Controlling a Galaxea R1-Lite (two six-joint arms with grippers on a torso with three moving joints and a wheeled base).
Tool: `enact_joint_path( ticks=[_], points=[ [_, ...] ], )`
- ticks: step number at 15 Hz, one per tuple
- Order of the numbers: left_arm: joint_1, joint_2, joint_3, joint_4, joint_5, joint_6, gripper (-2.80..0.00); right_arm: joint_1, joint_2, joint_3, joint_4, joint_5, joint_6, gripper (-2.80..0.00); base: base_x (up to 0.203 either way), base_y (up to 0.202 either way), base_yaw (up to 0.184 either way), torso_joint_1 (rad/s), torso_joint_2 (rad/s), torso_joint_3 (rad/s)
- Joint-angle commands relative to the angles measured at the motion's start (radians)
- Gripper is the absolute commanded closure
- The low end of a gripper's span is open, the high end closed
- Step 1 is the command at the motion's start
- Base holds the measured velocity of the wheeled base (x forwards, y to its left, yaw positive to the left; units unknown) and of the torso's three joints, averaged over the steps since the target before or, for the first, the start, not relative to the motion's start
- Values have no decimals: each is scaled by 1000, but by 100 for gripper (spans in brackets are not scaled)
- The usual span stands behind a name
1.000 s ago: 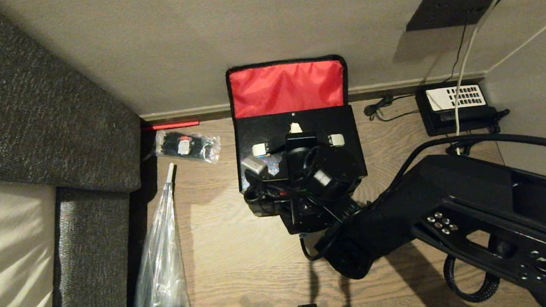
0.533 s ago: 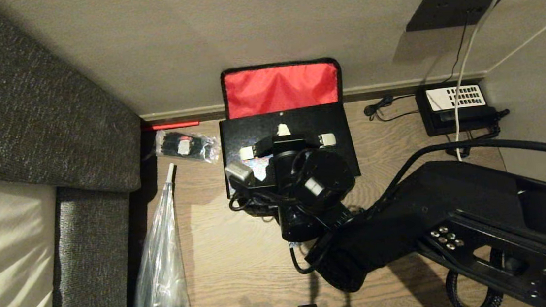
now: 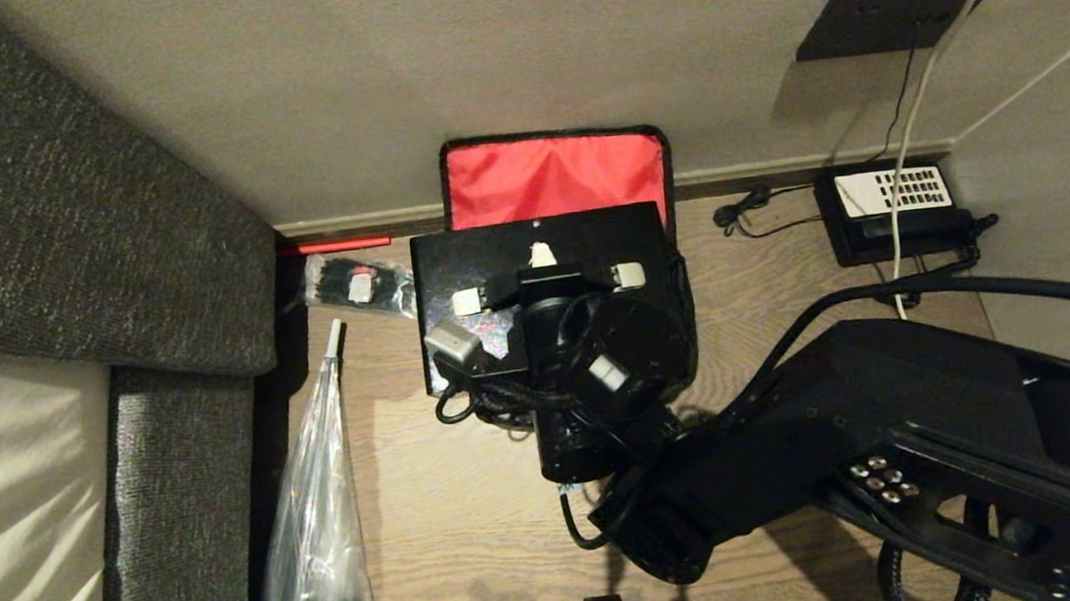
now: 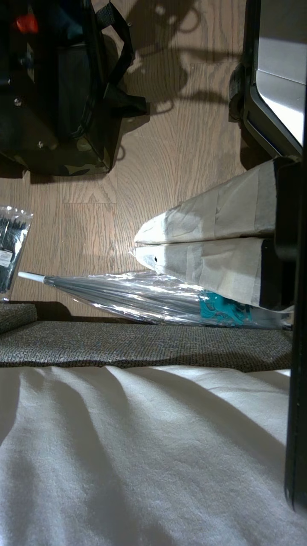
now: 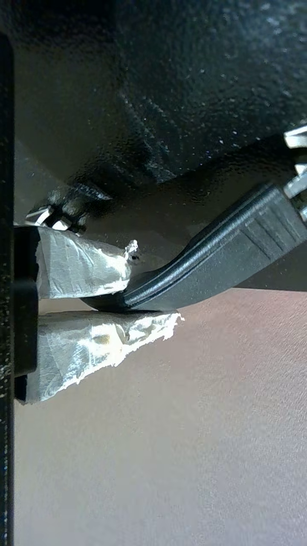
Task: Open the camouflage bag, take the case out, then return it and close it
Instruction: Lift the black box
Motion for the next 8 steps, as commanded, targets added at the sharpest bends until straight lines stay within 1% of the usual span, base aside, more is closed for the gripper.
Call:
enact_joint_path(
  ticks=[1,4,8],
  points=[
    [1,0,3,0,1,-1,0,-1,-43,28,-9,-4,-23,0,0,0,0,0,0,0],
    [1,0,3,0,1,-1,0,-6,-89,80,-9,-4,-35,0,0,0,0,0,0,0],
    [1,0,3,0,1,-1,0,-53,-156,143,-9,-3,-34,0,0,0,0,0,0,0]
  ],
)
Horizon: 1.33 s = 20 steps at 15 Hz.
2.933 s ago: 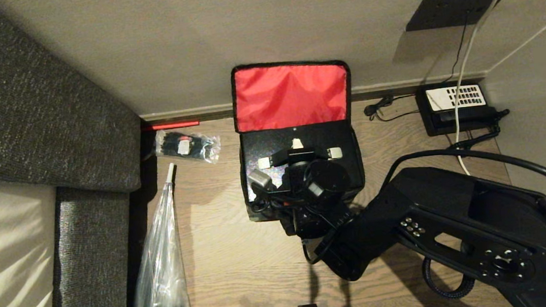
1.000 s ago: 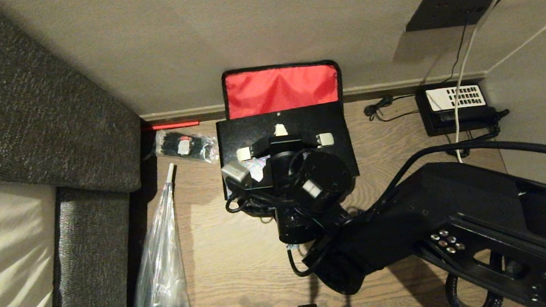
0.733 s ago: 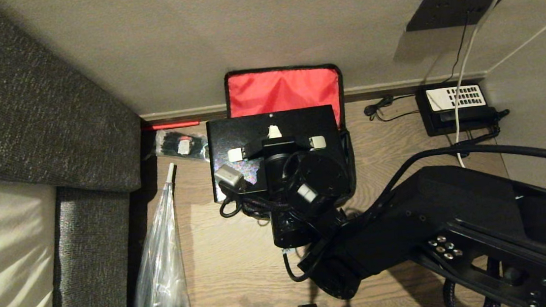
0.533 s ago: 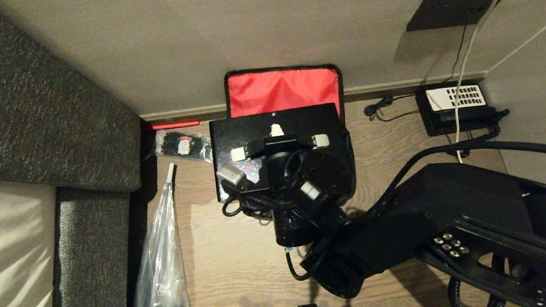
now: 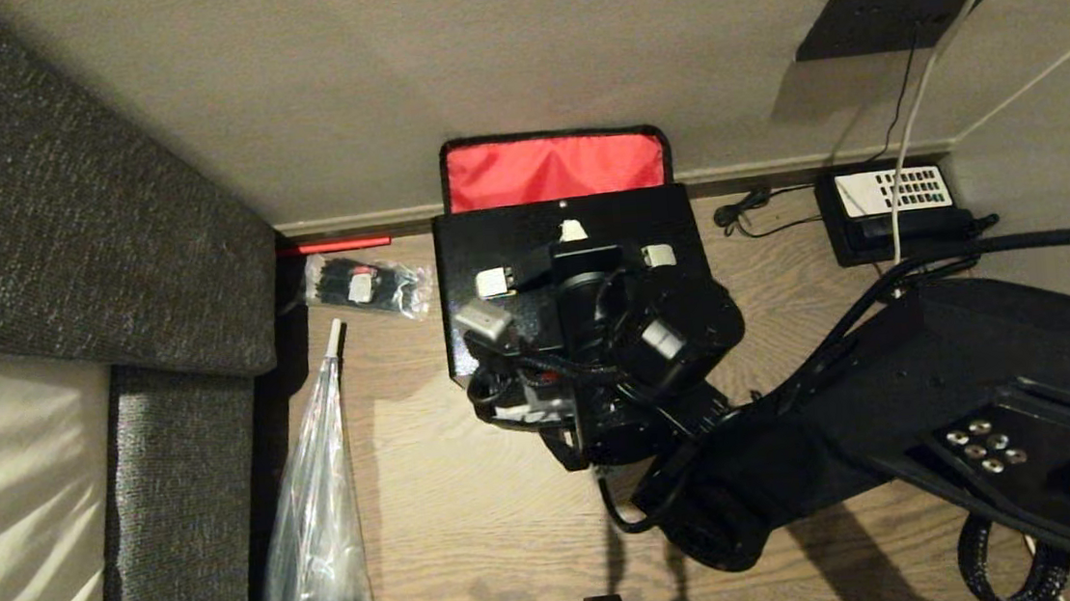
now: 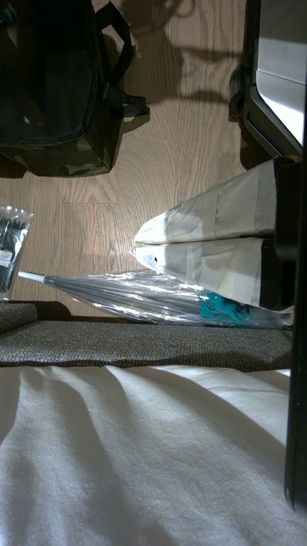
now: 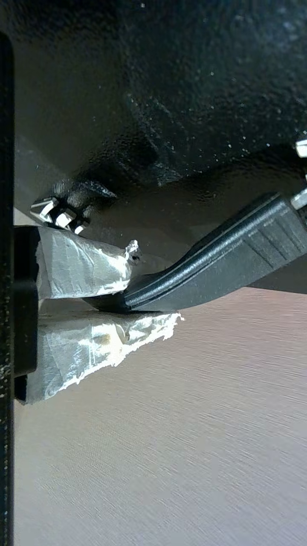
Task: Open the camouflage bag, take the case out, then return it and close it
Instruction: Lift the black box, then release the handle
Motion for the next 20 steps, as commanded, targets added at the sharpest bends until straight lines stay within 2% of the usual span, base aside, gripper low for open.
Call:
enact_joint_path(
  ticks=[1,6,12,20],
  points=[
    [0,0,3,0,0,0,0,-34,-60,36,-8,-5,-12,0,0,0,0,0,0,0],
    [0,0,3,0,0,0,0,-122,-127,85,-8,9,-7,0,0,0,0,0,0,0],
    [0,0,3,0,0,0,0,-263,-213,162,-8,71,6,0,0,0,0,0,0,0],
    [0,0,3,0,0,0,0,-396,-275,249,-8,116,48,0,0,0,0,0,0,0]
  ],
)
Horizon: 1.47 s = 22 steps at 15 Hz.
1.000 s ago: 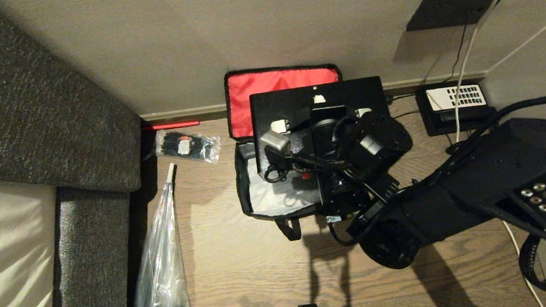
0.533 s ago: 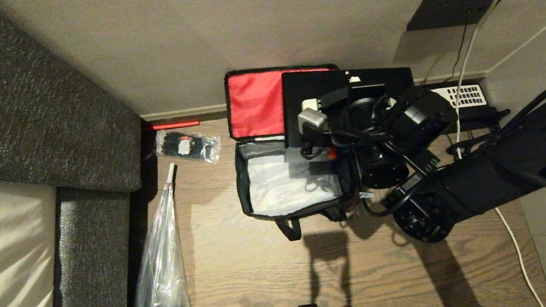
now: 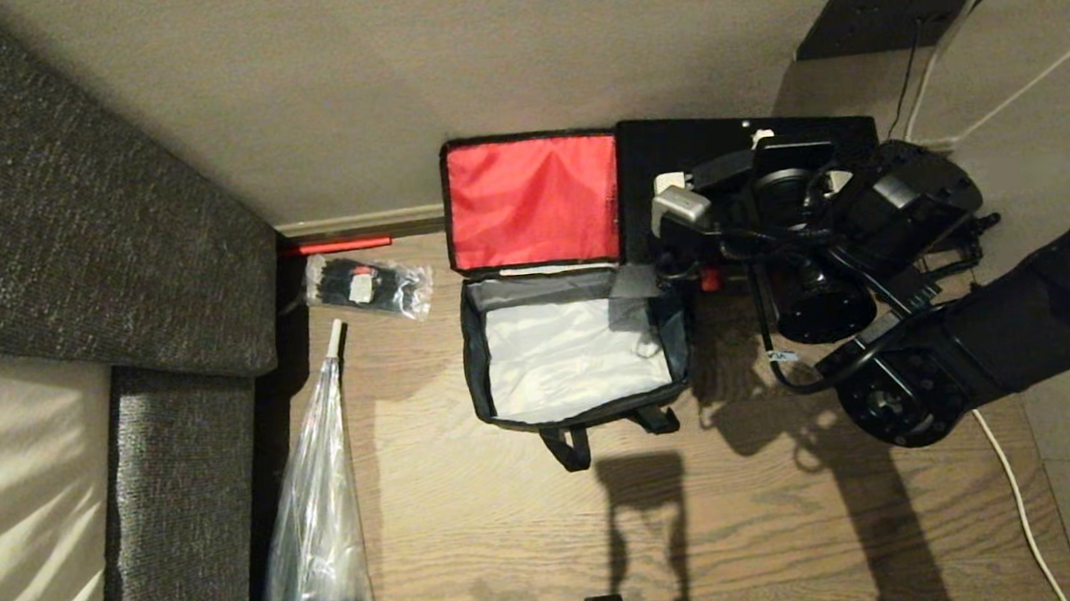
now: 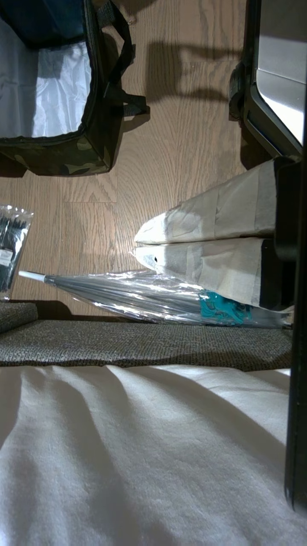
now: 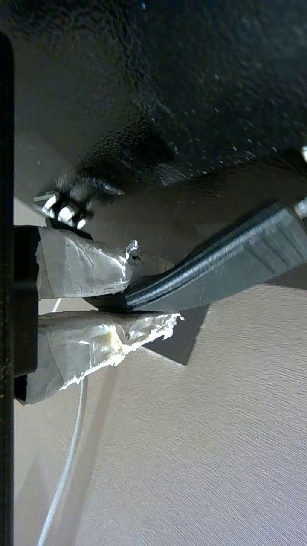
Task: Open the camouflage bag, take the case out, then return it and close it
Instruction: Release the handle
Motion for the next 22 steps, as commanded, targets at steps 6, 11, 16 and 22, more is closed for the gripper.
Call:
enact_joint_path(
  ticks=[6,11,16,22],
  points=[
    [0,0,3,0,0,0,0,-110,-36,55,-10,18,42,0,0,0,0,0,0,0],
    [0,0,3,0,0,0,0,-198,-30,63,-10,48,64,0,0,0,0,0,0,0],
    [0,0,3,0,0,0,0,-241,-33,78,-10,56,82,0,0,0,0,0,0,0],
    [0,0,3,0,0,0,0,-331,-3,83,-10,86,120,0,0,0,0,0,0,0]
  ],
)
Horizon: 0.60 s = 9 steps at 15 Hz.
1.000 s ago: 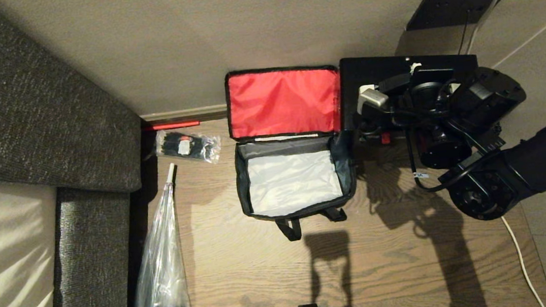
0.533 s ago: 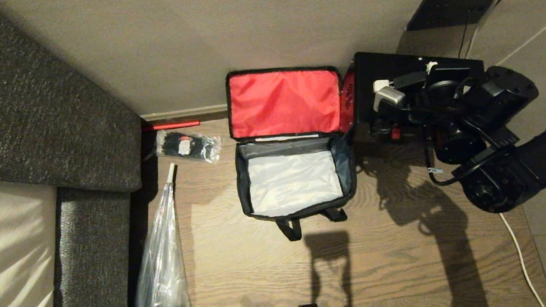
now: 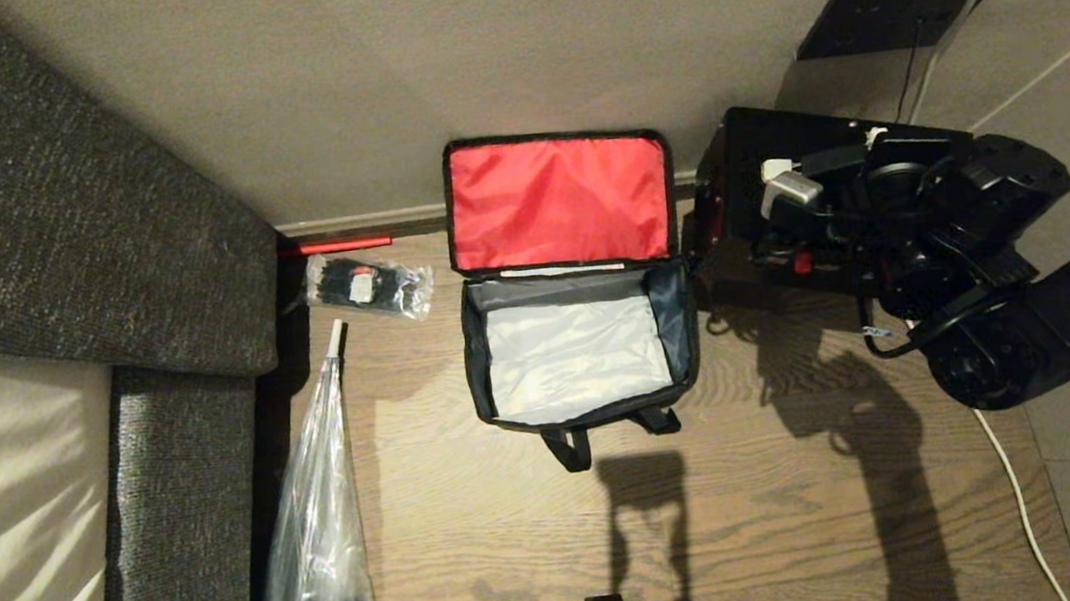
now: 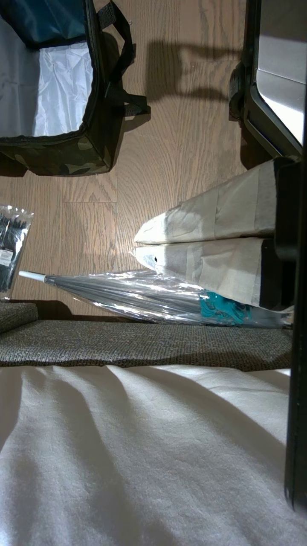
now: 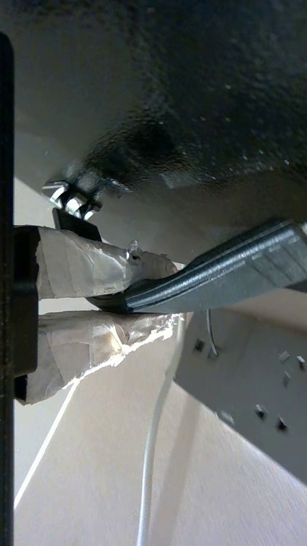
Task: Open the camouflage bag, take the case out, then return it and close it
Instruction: Release the handle
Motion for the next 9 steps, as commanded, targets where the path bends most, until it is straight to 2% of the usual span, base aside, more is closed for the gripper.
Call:
enact_joint_path(
  ticks=[1,9],
  points=[
    [0,0,3,0,1,-1,0,-32,24,-4,-9,1,4,0,0,0,0,0,0,0],
    [0,0,3,0,1,-1,0,-61,112,-19,-9,3,60,0,0,0,0,0,0,0]
  ],
)
